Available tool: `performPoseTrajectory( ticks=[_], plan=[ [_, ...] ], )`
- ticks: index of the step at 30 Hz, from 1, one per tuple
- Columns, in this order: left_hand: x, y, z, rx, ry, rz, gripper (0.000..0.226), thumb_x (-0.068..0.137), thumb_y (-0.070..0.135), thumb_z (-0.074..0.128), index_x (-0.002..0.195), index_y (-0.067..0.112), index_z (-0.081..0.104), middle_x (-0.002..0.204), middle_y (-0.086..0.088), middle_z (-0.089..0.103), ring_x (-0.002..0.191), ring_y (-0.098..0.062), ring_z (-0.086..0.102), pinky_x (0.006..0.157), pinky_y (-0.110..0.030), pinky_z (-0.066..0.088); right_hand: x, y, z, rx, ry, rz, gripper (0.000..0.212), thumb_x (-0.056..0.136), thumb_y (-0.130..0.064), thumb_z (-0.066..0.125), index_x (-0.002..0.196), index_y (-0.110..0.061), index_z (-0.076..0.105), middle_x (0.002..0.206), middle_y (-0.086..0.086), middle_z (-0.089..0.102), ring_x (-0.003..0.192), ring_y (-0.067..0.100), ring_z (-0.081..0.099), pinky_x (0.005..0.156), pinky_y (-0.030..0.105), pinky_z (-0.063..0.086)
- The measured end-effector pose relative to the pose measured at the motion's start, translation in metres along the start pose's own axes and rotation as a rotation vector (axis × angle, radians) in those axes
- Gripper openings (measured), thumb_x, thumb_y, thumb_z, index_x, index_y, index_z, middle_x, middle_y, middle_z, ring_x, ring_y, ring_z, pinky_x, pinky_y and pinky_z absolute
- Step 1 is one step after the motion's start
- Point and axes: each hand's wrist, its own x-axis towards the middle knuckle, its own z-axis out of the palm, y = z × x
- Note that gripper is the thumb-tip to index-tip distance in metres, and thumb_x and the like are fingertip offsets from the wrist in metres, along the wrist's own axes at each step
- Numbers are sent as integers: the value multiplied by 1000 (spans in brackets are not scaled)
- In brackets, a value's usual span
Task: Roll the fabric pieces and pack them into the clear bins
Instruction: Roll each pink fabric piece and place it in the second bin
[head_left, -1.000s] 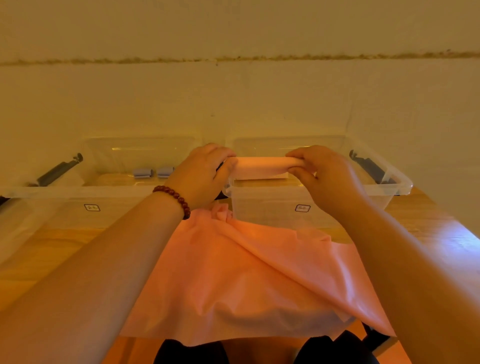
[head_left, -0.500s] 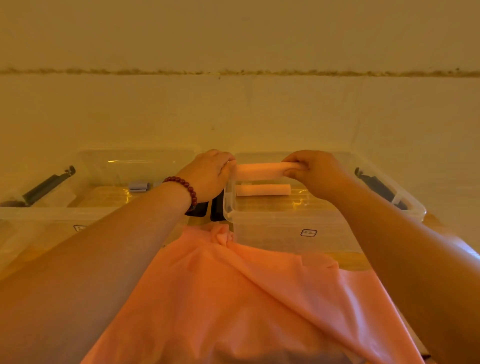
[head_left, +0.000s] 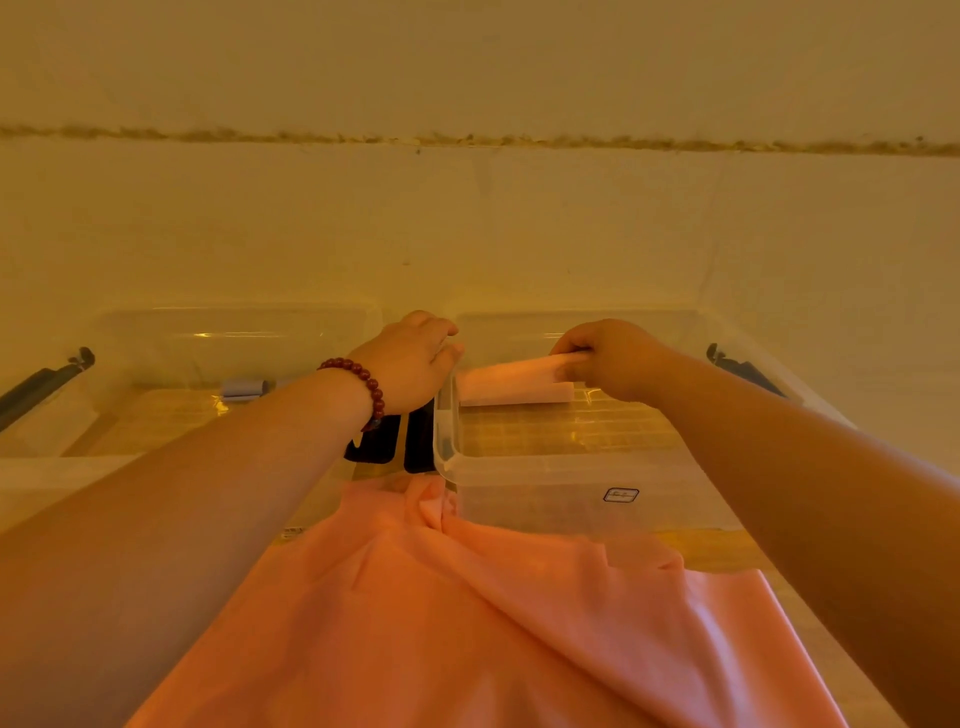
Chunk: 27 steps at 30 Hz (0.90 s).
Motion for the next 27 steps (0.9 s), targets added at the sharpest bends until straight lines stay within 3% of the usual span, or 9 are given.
performPoseTrajectory(
  ticks=[4,8,12,19,24,27],
  plan=[
    [5,0,2,23,-69,-2,52,103,37,27,150,15,22,158,-3,14,141,-21,25,110,-30,26,17,5,4,35,-76,69,28,92,-17,65,120,-16,65,109,4,58,95,19,54,91,38,49],
    [7,-2,3,25,-112,-20,56,104,39,22,153,15,11,161,-1,-1,146,-20,13,114,-29,17,31,12,13,-9,-137,92,21,93,-15,63,114,-20,66,106,3,59,93,21,57,78,33,46],
    [9,-5,6,1,-110,-25,55,104,39,22,153,17,11,161,0,-2,146,-19,13,115,-29,16,40,16,22,-50,-168,101,15,93,-19,62,107,-24,66,108,2,61,94,19,55,79,32,44],
    [13,-7,8,-20,-106,-29,56,103,40,23,153,18,10,161,2,-2,146,-18,13,114,-28,17,47,21,30,-97,-200,122,28,93,-23,64,120,-19,64,108,-1,52,98,17,48,81,29,37],
    [12,-6,8,-13,-107,-37,56,103,41,23,153,19,10,161,2,-2,146,-17,13,114,-28,18,48,29,34,21,-220,205,22,90,-16,68,111,-15,64,108,3,52,87,20,57,69,27,51],
    [12,-6,7,-10,-107,-42,56,103,40,22,153,19,10,161,3,-2,146,-17,14,114,-29,18,50,32,36,112,-203,259,24,88,-8,68,112,-8,65,106,6,56,88,21,60,87,34,55]
  ],
)
